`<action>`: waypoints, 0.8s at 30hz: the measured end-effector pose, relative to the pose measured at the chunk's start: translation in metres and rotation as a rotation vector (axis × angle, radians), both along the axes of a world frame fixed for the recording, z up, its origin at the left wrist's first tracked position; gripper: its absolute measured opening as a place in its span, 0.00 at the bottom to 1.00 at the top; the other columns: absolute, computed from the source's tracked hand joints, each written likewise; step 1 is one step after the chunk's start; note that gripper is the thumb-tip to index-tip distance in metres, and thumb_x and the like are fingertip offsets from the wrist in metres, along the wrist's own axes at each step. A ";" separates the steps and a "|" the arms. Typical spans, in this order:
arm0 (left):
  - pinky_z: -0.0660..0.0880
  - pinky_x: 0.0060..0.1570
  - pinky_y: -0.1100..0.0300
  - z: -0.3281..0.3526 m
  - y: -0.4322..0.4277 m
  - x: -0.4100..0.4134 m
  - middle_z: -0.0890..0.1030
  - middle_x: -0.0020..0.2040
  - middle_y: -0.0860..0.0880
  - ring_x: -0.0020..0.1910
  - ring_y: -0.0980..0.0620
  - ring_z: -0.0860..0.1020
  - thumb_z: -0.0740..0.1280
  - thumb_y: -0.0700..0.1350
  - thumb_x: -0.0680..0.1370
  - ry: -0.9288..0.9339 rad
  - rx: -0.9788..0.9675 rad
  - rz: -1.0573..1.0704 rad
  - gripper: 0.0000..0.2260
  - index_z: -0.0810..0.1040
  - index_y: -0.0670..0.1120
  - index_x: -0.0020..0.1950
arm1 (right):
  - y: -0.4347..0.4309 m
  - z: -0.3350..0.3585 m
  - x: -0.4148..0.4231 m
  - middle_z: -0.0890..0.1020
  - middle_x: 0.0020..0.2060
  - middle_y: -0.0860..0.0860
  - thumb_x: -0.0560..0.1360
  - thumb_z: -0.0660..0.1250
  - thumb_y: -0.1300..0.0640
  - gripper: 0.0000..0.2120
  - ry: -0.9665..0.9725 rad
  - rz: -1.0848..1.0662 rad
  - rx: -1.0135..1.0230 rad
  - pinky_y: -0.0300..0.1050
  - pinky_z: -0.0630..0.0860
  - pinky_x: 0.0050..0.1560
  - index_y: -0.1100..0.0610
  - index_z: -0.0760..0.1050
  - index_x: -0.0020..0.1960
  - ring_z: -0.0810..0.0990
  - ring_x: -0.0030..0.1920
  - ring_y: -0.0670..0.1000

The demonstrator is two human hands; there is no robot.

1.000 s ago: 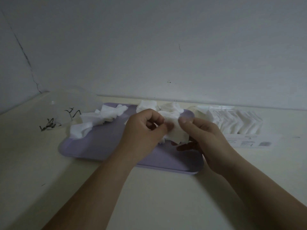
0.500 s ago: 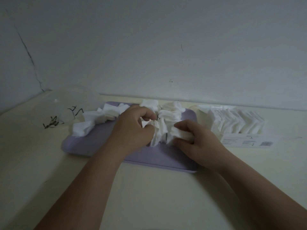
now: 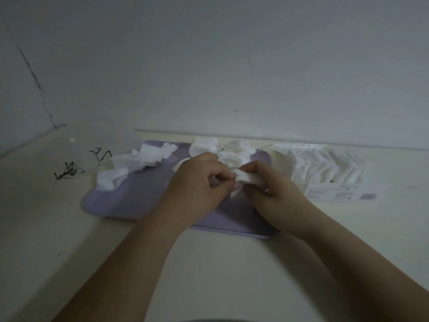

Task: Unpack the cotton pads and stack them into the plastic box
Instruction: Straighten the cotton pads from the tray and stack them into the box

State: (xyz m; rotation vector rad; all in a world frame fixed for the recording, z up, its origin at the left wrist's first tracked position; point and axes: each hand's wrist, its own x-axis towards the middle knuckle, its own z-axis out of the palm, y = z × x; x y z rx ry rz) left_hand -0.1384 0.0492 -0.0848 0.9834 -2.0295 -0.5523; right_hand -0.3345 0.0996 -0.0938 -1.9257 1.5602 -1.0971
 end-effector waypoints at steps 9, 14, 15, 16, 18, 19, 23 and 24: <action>0.74 0.48 0.70 0.012 -0.005 0.030 0.80 0.51 0.59 0.49 0.65 0.79 0.64 0.34 0.71 -0.192 0.066 0.061 0.22 0.82 0.55 0.58 | 0.003 0.006 0.003 0.84 0.42 0.53 0.83 0.64 0.62 0.09 -0.230 -0.092 0.111 0.32 0.74 0.32 0.50 0.78 0.58 0.85 0.34 0.53; 0.76 0.60 0.54 -0.004 -0.013 0.030 0.80 0.59 0.55 0.58 0.53 0.79 0.72 0.39 0.72 -0.254 0.000 0.037 0.22 0.81 0.53 0.65 | 0.004 0.006 0.007 0.84 0.40 0.50 0.82 0.66 0.62 0.11 -0.258 -0.096 0.083 0.32 0.75 0.32 0.46 0.78 0.54 0.85 0.33 0.53; 0.77 0.60 0.56 -0.004 -0.014 0.029 0.82 0.58 0.56 0.56 0.56 0.80 0.73 0.39 0.73 -0.210 0.001 0.063 0.21 0.81 0.54 0.65 | 0.004 0.006 0.007 0.84 0.41 0.50 0.82 0.66 0.62 0.11 -0.265 -0.102 0.073 0.32 0.75 0.33 0.46 0.78 0.54 0.85 0.33 0.53; 0.77 0.57 0.59 -0.004 -0.015 0.028 0.83 0.55 0.57 0.52 0.60 0.80 0.74 0.40 0.74 -0.158 0.005 0.094 0.21 0.81 0.55 0.65 | 0.004 0.006 0.007 0.84 0.42 0.50 0.82 0.66 0.63 0.11 -0.273 -0.110 0.064 0.33 0.75 0.33 0.46 0.78 0.54 0.85 0.33 0.54; 0.77 0.47 0.63 0.001 -0.015 0.025 0.83 0.45 0.59 0.40 0.64 0.79 0.76 0.42 0.73 -0.009 0.025 0.171 0.19 0.81 0.57 0.62 | 0.004 0.006 0.006 0.85 0.45 0.51 0.81 0.68 0.63 0.11 -0.292 -0.125 0.053 0.34 0.76 0.34 0.46 0.77 0.55 0.86 0.33 0.53; 0.76 0.43 0.64 0.005 -0.014 0.023 0.82 0.41 0.57 0.35 0.62 0.77 0.78 0.44 0.72 0.086 0.045 0.200 0.17 0.82 0.57 0.59 | 0.003 0.005 0.005 0.86 0.46 0.51 0.81 0.69 0.62 0.11 -0.310 -0.133 0.051 0.36 0.77 0.35 0.46 0.77 0.55 0.86 0.34 0.52; 0.74 0.37 0.62 0.025 -0.001 0.020 0.83 0.38 0.50 0.35 0.55 0.77 0.78 0.43 0.72 0.409 0.269 0.093 0.05 0.84 0.47 0.45 | 0.001 0.003 0.004 0.87 0.47 0.54 0.78 0.74 0.61 0.11 -0.420 -0.182 0.052 0.55 0.85 0.41 0.49 0.78 0.56 0.86 0.37 0.54; 0.75 0.40 0.60 0.028 0.002 0.019 0.83 0.39 0.48 0.37 0.54 0.79 0.76 0.41 0.72 0.458 0.339 0.021 0.03 0.84 0.45 0.44 | 0.001 0.004 0.004 0.87 0.46 0.54 0.77 0.75 0.62 0.09 -0.452 -0.180 0.049 0.57 0.86 0.42 0.51 0.79 0.54 0.86 0.36 0.54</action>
